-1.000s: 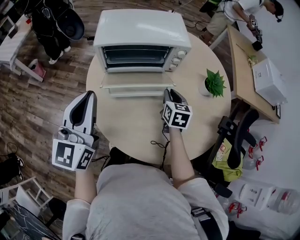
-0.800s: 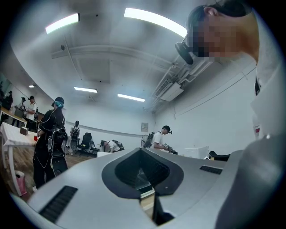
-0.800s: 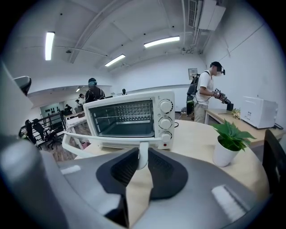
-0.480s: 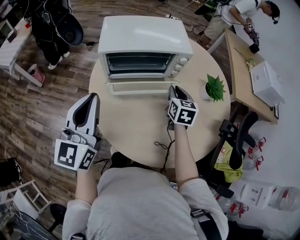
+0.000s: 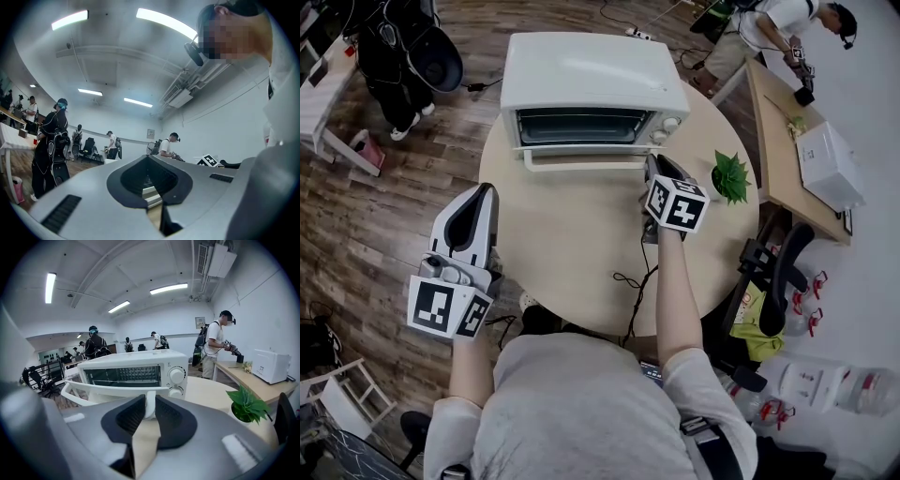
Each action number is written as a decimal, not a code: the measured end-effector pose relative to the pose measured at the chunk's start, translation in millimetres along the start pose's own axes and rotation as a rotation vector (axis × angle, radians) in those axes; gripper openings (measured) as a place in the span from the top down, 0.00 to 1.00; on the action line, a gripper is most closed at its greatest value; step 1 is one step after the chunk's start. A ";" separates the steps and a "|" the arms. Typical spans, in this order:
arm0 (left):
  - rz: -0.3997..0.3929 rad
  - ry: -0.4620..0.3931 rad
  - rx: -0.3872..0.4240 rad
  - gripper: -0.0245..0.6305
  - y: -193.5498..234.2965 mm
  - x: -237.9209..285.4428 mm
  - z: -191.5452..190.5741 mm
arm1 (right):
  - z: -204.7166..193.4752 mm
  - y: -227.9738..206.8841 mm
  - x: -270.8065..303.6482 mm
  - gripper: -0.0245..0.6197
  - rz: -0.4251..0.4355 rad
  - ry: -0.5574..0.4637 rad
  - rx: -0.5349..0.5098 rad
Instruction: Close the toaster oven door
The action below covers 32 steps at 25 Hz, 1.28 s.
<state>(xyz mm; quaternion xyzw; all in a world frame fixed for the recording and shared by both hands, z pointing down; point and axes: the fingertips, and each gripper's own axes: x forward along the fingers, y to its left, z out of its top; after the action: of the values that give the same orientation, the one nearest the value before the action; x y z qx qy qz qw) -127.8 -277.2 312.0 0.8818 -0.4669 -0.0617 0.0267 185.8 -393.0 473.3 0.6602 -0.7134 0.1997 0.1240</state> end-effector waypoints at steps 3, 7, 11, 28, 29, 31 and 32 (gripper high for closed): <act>-0.002 -0.001 -0.003 0.95 4.4 0.9 0.3 | 8.6 -0.7 5.1 0.85 0.003 -0.001 0.005; -0.003 0.000 -0.006 0.95 11.5 2.1 0.4 | 21.2 -0.1 14.3 0.85 0.012 -0.007 0.013; -0.002 -0.001 -0.007 0.95 18.2 2.8 0.8 | 31.1 -1.4 22.6 0.85 0.002 -0.010 0.019; 0.047 -0.002 -0.009 0.95 52.7 -2.4 1.8 | 60.3 -1.6 48.5 0.85 -0.029 -0.020 0.013; 0.049 -0.001 -0.009 0.95 53.8 -2.6 1.3 | 61.1 -1.8 49.5 0.85 -0.030 -0.021 0.013; 0.053 0.000 -0.009 0.95 55.4 -2.5 0.6 | 62.8 -2.0 51.7 0.85 -0.030 -0.024 0.014; 0.054 0.001 -0.009 0.95 56.1 -2.5 0.5 | 63.4 -2.2 52.8 0.85 -0.030 -0.025 0.015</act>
<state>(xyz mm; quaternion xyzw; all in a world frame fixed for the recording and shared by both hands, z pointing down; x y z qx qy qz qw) -175.2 -306.7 317.6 0.8687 -0.4904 -0.0627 0.0323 188.2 -468.7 440.4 0.6741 -0.7034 0.1950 0.1131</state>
